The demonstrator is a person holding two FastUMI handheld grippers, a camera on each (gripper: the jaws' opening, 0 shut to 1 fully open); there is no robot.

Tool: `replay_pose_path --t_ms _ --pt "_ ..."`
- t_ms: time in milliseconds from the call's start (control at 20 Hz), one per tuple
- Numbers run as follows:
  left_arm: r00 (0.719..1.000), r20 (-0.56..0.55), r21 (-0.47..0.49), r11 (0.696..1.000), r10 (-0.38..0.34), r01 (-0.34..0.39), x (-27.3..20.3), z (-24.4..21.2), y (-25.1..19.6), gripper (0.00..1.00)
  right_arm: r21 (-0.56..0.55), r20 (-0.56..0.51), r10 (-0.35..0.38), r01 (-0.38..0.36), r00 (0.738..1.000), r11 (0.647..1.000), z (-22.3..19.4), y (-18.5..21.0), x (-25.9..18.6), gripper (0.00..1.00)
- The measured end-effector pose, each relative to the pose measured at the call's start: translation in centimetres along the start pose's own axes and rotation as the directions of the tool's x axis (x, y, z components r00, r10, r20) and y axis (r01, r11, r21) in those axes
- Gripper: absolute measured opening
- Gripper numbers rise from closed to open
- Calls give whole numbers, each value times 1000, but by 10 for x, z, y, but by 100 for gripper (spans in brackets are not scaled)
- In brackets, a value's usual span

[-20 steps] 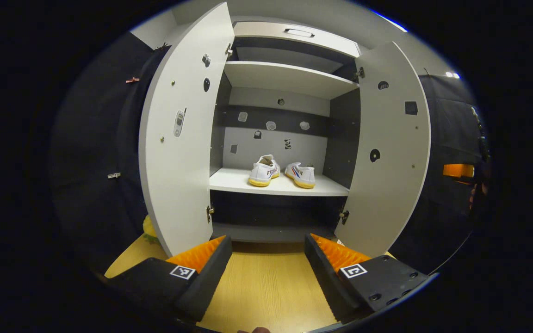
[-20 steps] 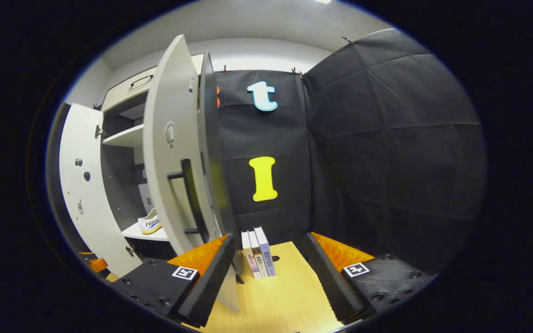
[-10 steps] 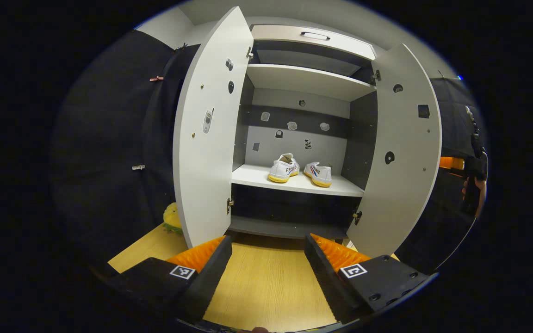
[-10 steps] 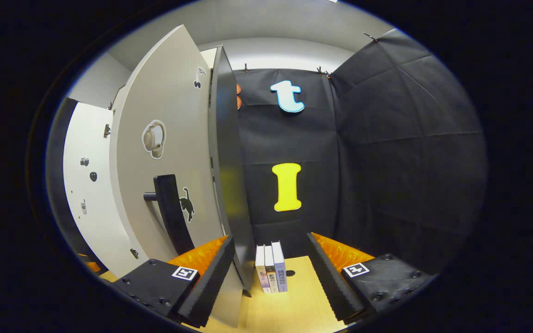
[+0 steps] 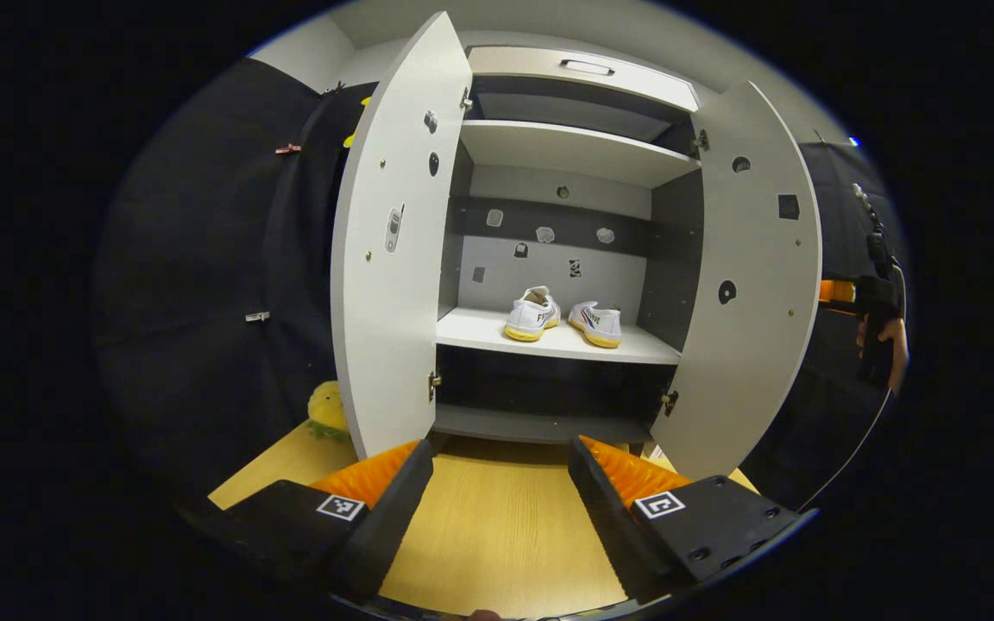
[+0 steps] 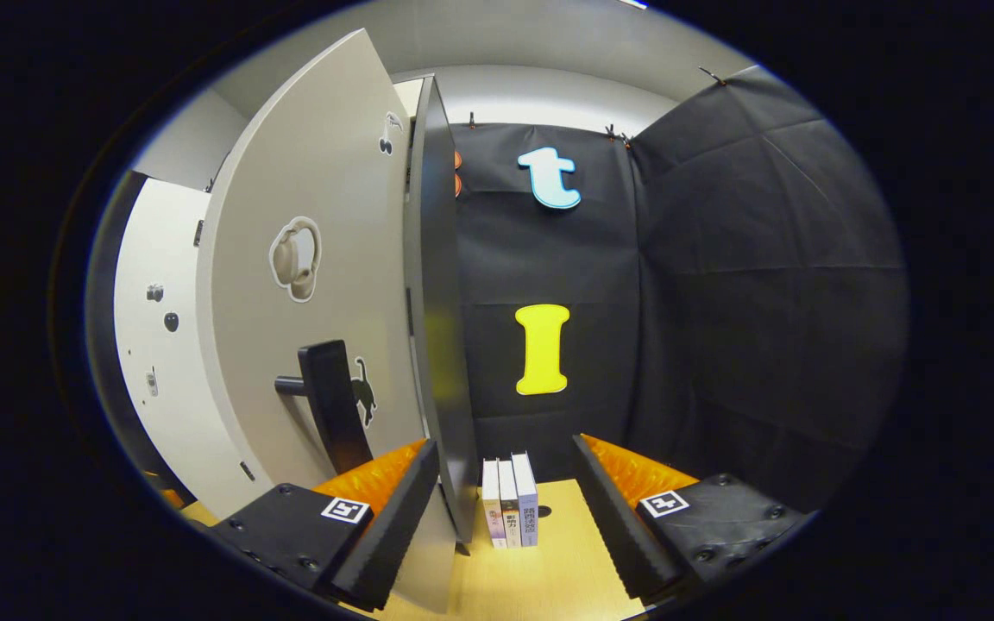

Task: Grab one shoe with the right hand and put it into the shoe cabinet, grab the other shoe with the left hand and put it into the shoe cabinet; then close the right door with the right hand and the left door with the left hand.

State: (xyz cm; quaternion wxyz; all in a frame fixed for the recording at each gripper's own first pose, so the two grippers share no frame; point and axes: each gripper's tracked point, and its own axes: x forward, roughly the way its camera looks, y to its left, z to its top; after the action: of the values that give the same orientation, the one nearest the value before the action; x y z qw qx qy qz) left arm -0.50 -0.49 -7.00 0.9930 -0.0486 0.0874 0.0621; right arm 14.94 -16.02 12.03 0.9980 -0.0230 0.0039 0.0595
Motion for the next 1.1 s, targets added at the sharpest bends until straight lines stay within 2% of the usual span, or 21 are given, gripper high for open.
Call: replay_pose_path --t_ms 250,600,800,1000,1100 --pt "1000 18 26 1000 -18 18 -1 6 26 98 0 5 -81 81 997 997 0 11 -9 98" --pt "999 17 -40 998 -37 38 5 -3 74 98 -12 40 -67 67 997 998 -3 74 -21 98" --pt "999 29 -31 999 -40 41 7 2 100 95 -22 67 -104 106 992 994 -3 107 -17 98" --pt "999 40 -60 998 -32 35 4 2 124 95 42 41 -47 45 998 998 -10 151 -11 98" --pt "999 43 -81 996 -30 34 2 0 137 95 61 46 -41 38 998 997 -12 166 -8 98"
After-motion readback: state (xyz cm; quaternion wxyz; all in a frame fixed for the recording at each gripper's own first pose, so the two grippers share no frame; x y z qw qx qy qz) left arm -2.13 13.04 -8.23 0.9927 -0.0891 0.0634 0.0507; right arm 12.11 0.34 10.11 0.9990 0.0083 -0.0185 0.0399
